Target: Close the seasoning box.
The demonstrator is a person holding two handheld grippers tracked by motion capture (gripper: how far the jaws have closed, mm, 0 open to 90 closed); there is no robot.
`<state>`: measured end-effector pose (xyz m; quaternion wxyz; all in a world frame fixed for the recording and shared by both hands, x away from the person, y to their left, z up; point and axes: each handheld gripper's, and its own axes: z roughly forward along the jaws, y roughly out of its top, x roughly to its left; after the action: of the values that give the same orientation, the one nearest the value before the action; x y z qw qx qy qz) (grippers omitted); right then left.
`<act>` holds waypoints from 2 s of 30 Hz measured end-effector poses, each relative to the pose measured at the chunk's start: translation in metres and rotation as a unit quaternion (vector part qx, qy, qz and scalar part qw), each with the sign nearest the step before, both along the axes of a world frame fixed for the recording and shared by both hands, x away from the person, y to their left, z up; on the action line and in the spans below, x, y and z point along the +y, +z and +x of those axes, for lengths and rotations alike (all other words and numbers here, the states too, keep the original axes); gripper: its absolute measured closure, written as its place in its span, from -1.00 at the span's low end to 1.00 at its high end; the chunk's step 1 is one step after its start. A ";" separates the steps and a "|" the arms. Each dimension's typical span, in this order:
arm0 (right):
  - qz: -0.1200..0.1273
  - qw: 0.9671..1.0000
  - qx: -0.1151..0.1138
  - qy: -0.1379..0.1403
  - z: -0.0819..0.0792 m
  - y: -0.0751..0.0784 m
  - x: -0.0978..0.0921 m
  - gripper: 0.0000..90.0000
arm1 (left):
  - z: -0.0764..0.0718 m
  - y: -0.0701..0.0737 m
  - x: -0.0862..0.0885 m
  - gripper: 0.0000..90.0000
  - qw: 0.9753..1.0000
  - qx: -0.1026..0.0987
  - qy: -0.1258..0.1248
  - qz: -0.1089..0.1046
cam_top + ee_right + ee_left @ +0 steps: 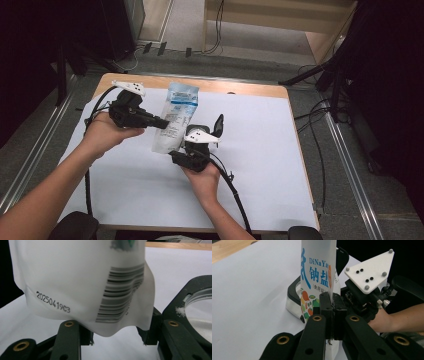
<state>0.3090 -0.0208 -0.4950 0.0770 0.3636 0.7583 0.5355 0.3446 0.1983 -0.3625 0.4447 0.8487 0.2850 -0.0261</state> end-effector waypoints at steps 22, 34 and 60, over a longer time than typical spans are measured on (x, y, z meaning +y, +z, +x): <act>0.008 1.000 0.013 0.027 0.005 0.001 0.007 0.13 | -0.007 0.003 0.022 1.00 0.999 -0.026 0.020 -0.035; -0.001 0.997 0.020 0.069 -0.005 0.007 0.000 0.12 | 0.003 -0.002 0.052 1.00 0.996 -0.037 0.073 -0.044; -0.042 0.991 0.017 0.124 -0.023 0.032 -0.100 0.16 | 0.083 -0.059 0.067 1.00 0.988 -0.022 0.154 -0.016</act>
<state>0.2861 -0.1208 -0.4625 0.0120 0.2726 0.8205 0.5023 0.4275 0.2655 -0.4211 0.4630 0.7881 0.4015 0.0571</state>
